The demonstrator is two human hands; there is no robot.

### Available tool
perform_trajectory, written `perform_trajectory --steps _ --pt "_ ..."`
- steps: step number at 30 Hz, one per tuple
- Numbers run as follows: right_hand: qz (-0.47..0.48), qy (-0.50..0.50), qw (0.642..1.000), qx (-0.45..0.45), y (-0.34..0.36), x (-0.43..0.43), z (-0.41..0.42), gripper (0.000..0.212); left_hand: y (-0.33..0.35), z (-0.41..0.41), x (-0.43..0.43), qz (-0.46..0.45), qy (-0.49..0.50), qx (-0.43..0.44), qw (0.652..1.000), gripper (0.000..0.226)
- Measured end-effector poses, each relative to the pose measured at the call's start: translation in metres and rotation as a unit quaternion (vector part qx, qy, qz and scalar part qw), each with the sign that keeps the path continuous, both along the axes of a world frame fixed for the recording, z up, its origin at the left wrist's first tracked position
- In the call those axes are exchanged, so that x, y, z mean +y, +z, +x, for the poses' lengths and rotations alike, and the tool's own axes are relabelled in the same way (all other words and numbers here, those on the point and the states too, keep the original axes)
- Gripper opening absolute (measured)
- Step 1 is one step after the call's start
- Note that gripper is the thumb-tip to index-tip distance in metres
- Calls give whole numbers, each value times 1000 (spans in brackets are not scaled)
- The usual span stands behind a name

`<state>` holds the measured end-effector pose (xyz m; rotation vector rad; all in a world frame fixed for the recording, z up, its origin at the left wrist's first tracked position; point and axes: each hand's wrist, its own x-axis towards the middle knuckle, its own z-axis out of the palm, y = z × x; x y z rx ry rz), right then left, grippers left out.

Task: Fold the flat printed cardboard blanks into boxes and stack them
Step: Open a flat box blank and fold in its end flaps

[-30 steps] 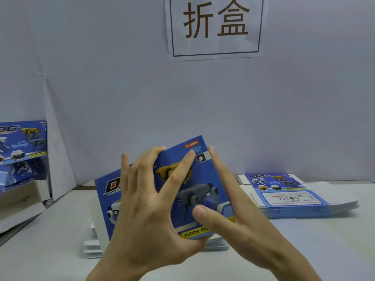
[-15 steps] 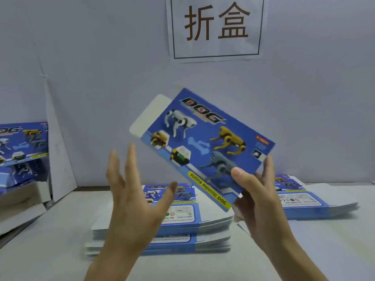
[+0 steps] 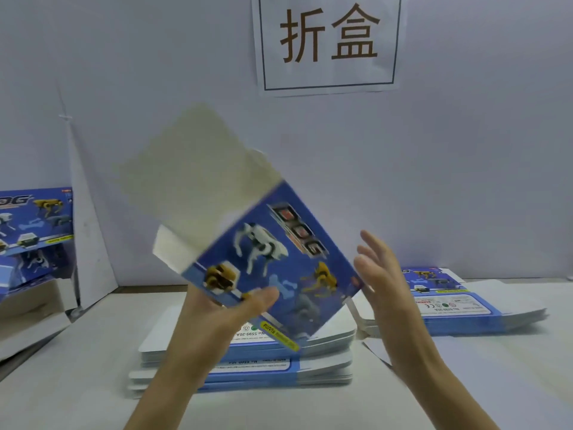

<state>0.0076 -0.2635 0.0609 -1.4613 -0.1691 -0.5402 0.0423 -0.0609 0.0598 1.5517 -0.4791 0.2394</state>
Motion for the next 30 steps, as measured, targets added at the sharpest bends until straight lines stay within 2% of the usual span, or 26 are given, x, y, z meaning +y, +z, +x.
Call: perform_trajectory --steps 2,7,11,13,15,17,19,21,24,26,28,30 --pt "13 -8 1000 -7 5 -7 0 48 -5 4 1 75 13 -31 997 55" --pt "-19 48 998 -25 7 -6 -8 53 -20 9 -10 147 -12 -16 989 76" --pt "-27 27 999 -16 3 -9 -4 38 -26 8 -16 191 29 -54 980 95" --pt "-29 34 999 -11 -1 -9 -6 37 -21 4 -13 146 -44 -36 988 95" --pt "-25 57 998 12 -1 -10 -2 35 -10 -1 -12 67 -121 -4 990 80" --pt "-51 89 994 23 -3 -15 5 31 -10 2 -10 -10 -144 24 989 76" --pt "-11 126 992 13 -15 -26 12 23 -11 4 -9 -7 -146 53 988 81" --pt "-16 114 992 45 -9 -16 17 26 -16 6 -7 -1 -137 70 988 82" --pt "155 99 982 37 -13 -13 10 28 -18 7 -6 1 -138 74 988 92" --pt "218 80 971 64 -19 -9 11 23 -19 7 -8 -6 -136 77 988 94" --pt "213 48 972 93 -25 -6 15 24 -19 6 -11 -4 -137 77 988 87" --pt "172 24 982 75 -29 -4 17 24 -19 5 -15 7 -139 65 988 75"
